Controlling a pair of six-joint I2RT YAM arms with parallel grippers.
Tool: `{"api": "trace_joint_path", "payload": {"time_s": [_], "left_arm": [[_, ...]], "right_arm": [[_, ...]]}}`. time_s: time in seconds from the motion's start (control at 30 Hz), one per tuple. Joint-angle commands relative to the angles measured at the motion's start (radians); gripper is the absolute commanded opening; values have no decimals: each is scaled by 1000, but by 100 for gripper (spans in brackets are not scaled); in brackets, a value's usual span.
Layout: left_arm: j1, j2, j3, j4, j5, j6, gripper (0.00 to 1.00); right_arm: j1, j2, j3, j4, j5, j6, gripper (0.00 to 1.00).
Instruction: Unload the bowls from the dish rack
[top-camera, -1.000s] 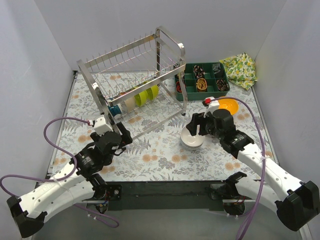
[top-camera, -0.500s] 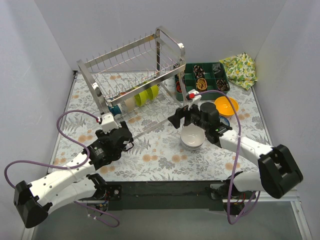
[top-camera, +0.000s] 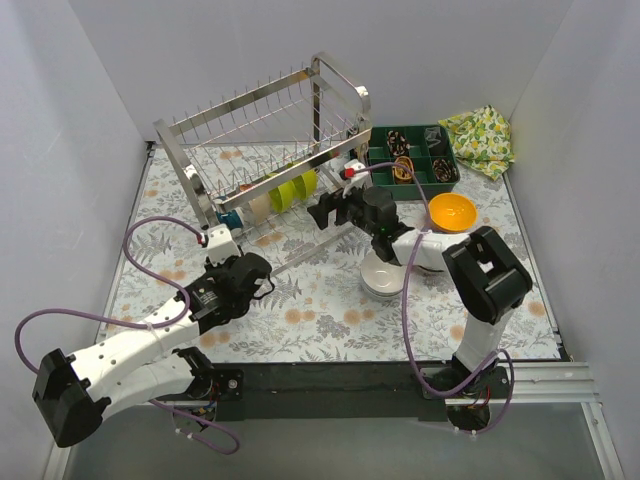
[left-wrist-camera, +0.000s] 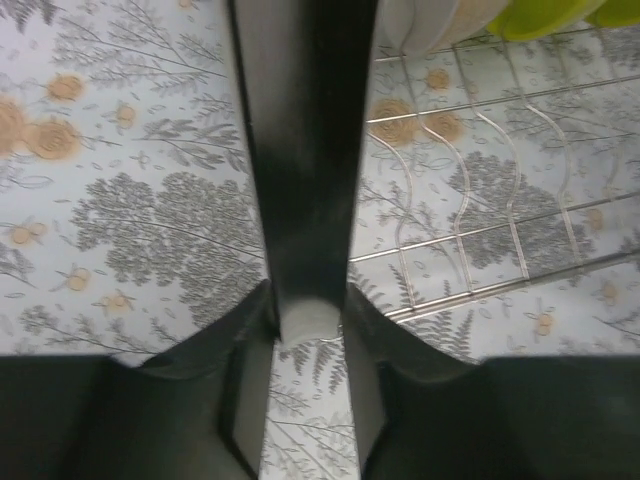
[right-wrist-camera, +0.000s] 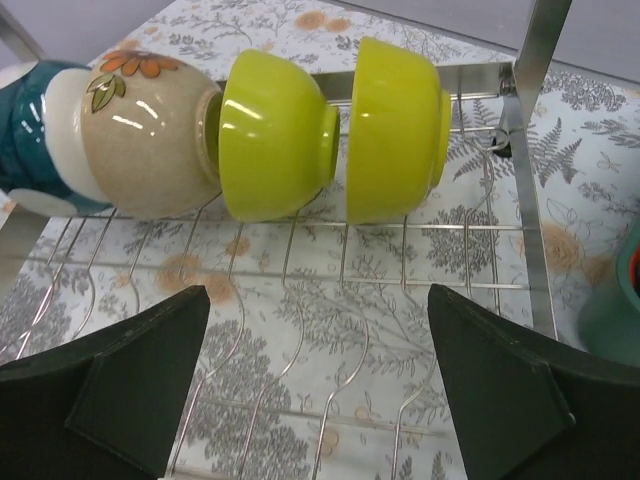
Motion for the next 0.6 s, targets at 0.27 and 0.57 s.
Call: {"api": "trace_joint_path", "payload": {"time_s": [0.27, 0.57], "left_arm": [[6, -67, -3, 15, -19, -18, 0], [6, -64, -17, 35, 19, -18, 0]], "right_arm": [[58, 255, 259, 222, 283, -51, 96], [75, 345, 367, 218, 386, -45, 90]]}}
